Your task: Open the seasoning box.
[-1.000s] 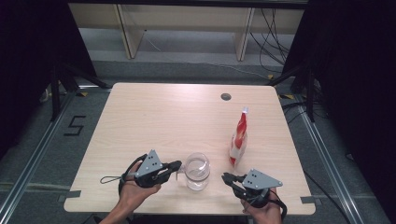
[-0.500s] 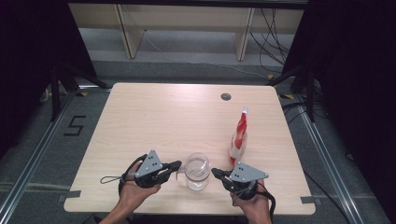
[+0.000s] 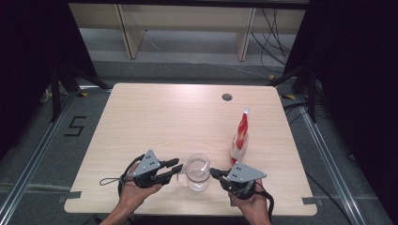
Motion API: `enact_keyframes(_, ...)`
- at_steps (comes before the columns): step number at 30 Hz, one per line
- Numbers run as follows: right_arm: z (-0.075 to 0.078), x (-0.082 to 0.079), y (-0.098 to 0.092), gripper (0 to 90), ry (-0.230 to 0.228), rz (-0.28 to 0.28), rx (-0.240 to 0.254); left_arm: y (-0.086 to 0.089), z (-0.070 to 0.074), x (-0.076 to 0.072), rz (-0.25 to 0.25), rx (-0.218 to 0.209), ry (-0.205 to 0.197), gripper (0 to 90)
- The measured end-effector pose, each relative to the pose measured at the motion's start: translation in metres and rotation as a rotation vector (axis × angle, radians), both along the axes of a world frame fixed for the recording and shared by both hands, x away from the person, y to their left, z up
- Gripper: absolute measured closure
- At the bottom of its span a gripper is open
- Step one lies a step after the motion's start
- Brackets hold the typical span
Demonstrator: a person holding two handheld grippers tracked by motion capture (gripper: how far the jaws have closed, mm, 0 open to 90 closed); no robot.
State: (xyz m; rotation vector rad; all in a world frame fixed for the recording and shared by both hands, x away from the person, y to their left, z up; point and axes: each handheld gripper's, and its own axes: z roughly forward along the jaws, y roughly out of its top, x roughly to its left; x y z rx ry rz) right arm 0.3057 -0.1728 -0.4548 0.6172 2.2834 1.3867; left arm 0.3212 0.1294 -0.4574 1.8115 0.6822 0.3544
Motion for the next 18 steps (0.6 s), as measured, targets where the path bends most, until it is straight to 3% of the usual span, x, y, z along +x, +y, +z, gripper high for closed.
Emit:
enact_keyframes(4,0.001,0.001,0.001,89.8,-0.009,0.016,0.009,0.008,-0.003,-0.008,0.017,-0.035,0.036,51.9)
enact_keyframes(6,0.002,0.0,0.001,89.6,-0.011,0.01,0.005,0.013,-0.006,-0.011,0.019,-0.012,0.055,47.4)
enact_keyframes(7,0.002,0.0,0.002,89.4,-0.007,0.003,0.007,0.015,-0.007,-0.013,0.005,0.017,0.046,45.5)
enact_keyframes(9,0.003,0.001,0.003,88.7,-0.019,0.011,0.008,0.017,-0.011,-0.016,0.018,0.027,0.056,41.9)
enact_keyframes(12,0.005,0.001,0.004,88.5,-0.03,0.016,-0.005,0.021,-0.018,-0.021,0.013,0.118,0.02,39.8)
enact_keyframes(13,0.006,0.001,0.005,88.2,-0.034,0.014,-0.003,0.022,-0.021,-0.022,0.016,0.112,0.042,39.0)
enact_keyframes(14,0.007,0.0,0.005,88.0,-0.021,0.006,-0.004,0.024,-0.022,-0.022,0.014,0.132,0.038,38.2)
enact_keyframes(15,0.008,0.001,0.006,87.7,-0.034,0.018,-0.006,0.024,-0.024,-0.023,0.025,0.118,0.06,37.5)
enact_keyframes(17,0.01,0.001,0.008,87.4,-0.043,0.017,0.0,0.026,-0.027,-0.024,0.027,0.116,0.062,36.0)
enact_keyframes(18,0.01,0.0,0.009,87.3,-0.041,0.013,0.002,0.027,-0.029,-0.025,0.026,0.138,0.06,35.6)
